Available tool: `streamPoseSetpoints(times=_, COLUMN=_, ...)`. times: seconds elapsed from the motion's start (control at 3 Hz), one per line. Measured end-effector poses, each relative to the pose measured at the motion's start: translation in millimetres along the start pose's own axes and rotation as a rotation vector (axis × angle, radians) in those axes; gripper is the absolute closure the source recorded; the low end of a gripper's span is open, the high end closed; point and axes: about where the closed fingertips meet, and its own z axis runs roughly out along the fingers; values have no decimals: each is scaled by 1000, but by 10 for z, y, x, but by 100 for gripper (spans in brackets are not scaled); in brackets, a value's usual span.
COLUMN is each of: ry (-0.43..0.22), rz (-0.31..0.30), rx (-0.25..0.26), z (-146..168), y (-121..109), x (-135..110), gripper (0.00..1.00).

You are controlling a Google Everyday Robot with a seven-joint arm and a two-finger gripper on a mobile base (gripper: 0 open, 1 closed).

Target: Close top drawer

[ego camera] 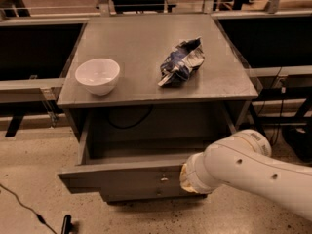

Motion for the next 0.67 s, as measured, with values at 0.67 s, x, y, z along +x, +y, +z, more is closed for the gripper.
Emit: streamPoseSetpoints(times=0.67, ry=-2, rz=47, rx=40, z=204, y=-36, x=44, gripper=100)
